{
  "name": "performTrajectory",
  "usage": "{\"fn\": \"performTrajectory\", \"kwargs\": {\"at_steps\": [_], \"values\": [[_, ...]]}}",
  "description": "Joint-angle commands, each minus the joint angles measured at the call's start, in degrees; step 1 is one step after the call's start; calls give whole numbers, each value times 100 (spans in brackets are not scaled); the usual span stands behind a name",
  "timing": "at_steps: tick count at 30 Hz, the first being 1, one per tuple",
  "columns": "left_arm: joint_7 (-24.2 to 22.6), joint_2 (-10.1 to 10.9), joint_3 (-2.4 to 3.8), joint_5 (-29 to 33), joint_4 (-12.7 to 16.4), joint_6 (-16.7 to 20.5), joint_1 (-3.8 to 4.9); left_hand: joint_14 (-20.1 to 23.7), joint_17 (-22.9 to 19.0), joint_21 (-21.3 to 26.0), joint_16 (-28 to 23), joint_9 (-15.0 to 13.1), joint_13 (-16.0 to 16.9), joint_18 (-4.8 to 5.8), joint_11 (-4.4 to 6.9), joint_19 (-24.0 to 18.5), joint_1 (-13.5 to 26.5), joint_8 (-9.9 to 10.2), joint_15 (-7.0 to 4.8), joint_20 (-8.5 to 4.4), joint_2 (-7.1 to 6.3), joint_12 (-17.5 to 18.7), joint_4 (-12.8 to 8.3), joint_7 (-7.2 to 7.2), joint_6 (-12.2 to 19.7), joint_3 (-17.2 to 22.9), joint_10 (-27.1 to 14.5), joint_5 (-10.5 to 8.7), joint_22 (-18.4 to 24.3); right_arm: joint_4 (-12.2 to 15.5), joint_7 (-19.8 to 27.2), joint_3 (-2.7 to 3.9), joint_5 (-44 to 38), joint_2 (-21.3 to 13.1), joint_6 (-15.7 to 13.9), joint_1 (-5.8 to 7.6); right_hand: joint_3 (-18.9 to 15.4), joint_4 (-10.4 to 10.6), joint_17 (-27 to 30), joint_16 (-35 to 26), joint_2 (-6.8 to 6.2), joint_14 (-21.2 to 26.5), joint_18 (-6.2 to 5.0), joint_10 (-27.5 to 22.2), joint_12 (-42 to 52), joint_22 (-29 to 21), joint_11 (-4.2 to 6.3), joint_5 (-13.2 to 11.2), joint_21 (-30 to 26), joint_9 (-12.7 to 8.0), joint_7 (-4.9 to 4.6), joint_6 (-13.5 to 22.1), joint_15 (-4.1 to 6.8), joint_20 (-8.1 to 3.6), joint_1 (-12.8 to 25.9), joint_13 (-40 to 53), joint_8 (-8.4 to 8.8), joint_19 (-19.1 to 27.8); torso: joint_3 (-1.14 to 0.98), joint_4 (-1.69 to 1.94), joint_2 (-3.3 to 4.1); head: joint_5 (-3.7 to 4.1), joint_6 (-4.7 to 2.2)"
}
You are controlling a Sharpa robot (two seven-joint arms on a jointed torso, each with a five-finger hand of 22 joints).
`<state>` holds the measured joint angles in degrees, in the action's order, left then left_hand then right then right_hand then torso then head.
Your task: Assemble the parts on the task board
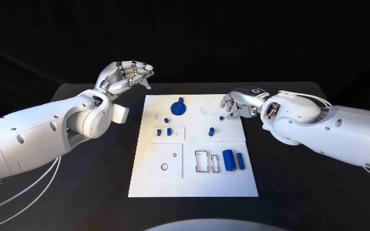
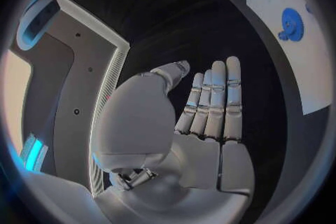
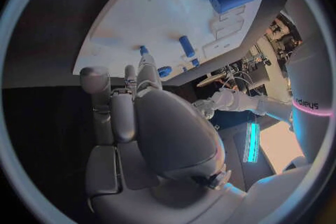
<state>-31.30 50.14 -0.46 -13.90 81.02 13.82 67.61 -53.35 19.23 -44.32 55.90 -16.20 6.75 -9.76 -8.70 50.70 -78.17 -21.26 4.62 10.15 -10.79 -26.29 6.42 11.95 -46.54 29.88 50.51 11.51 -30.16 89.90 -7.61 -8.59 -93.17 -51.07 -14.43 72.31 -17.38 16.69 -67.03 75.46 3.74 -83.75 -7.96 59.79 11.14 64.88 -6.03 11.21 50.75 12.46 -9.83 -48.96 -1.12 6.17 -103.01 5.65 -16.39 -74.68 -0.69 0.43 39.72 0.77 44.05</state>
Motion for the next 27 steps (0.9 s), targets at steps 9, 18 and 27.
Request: {"fn": "performTrajectory", "kwargs": {"at_steps": [9,18,27], "values": [[-99,3,5,312,2,14,-5,-91,33,31,35,18,-26,-83,-13,122,-8,-35,4,-15,-15,14,-7,65,9,-67,35,-17,28,-59,-109,-4,-314,145,208,-100,18,7,-176,158,-41,-213,112,166,-59,235,11,5,337,-22,35,-588,-5,-9,53,-108,53,-173,8,4,14,10,66],[-5,-13,4,249,5,-88,-4,-150,63,-1,79,34,-56,-85,-12,269,-51,-44,-9,-37,-2,39,-23,68,39,-95,25,-13,30,-234,-103,-6,-261,270,175,-149,83,2,-224,209,38,-222,129,231,-104,323,21,16,448,-39,39,-635,6,-7,48,-166,95,-217,7,12,11,-16,82],[58,-12,4,215,5,-143,-4,-155,68,-25,77,54,-76,-81,-24,334,-75,-25,-7,-45,-3,64,-34,88,98,-105,-5,-12,25,-308,-98,-7,-241,349,149,-205,175,0,-252,247,127,-223,142,357,-149,409,55,24,550,-41,67,-745,37,-15,-31,-193,107,-250,-3,1,9,-60,129]]}}
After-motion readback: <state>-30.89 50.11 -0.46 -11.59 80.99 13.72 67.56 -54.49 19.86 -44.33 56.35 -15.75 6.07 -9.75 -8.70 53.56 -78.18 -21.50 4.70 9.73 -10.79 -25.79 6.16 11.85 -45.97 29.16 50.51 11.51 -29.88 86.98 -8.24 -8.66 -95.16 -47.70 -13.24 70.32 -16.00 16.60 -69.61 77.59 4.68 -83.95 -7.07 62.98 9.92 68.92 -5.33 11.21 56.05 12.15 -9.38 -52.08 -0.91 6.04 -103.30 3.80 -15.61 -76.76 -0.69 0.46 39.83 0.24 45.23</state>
